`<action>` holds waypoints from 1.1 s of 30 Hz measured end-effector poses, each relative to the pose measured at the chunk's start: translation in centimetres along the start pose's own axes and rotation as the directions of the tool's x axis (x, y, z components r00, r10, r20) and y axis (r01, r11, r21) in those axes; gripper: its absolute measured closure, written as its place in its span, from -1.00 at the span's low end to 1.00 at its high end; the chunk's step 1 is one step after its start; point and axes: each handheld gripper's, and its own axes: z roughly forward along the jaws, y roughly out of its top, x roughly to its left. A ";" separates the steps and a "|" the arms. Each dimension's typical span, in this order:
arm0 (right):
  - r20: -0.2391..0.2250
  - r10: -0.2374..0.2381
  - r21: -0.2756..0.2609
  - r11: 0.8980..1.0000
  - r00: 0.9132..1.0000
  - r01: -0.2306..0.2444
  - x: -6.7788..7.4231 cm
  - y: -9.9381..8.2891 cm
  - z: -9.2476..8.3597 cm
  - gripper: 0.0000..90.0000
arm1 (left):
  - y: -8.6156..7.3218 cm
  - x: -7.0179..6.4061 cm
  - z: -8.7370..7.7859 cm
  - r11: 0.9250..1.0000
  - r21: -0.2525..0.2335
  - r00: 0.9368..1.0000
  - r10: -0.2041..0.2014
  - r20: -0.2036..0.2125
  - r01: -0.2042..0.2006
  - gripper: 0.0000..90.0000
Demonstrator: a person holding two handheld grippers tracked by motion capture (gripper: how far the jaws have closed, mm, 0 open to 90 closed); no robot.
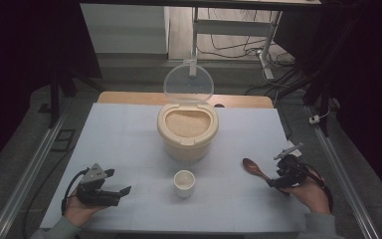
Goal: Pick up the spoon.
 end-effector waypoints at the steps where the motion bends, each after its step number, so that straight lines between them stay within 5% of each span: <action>1: 0.000 -0.002 0.000 1.000 1.000 0.002 0.0 0.1 0.1 -0.16 | 0.0 0.0 0.1 1.000 0.005 1.000 0.002 0.000 -0.002 -0.76; 8: 0.000 -0.003 0.023 1.000 1.000 0.003 -0.1 0.2 0.8 -0.02 | -0.1 0.1 0.0 1.000 0.007 1.000 0.004 -0.001 -0.004 -0.76; 20: -0.015 -0.051 0.094 0.994 0.999 0.052 0.2 1.5 2.1 0.73 | -0.2 0.1 -0.1 1.000 0.006 1.000 0.004 -0.005 -0.004 -0.76; 24: 0.006 -0.088 0.126 0.988 0.996 0.086 0.8 1.9 2.3 0.80 | -0.2 0.1 0.0 1.000 0.008 1.000 0.004 -0.003 -0.004 -0.76; 33: -0.011 -0.098 0.036 0.995 0.995 0.098 0.6 1.4 1.4 0.81 | -0.2 0.1 0.1 1.000 0.011 1.000 0.000 -0.001 0.000 -0.76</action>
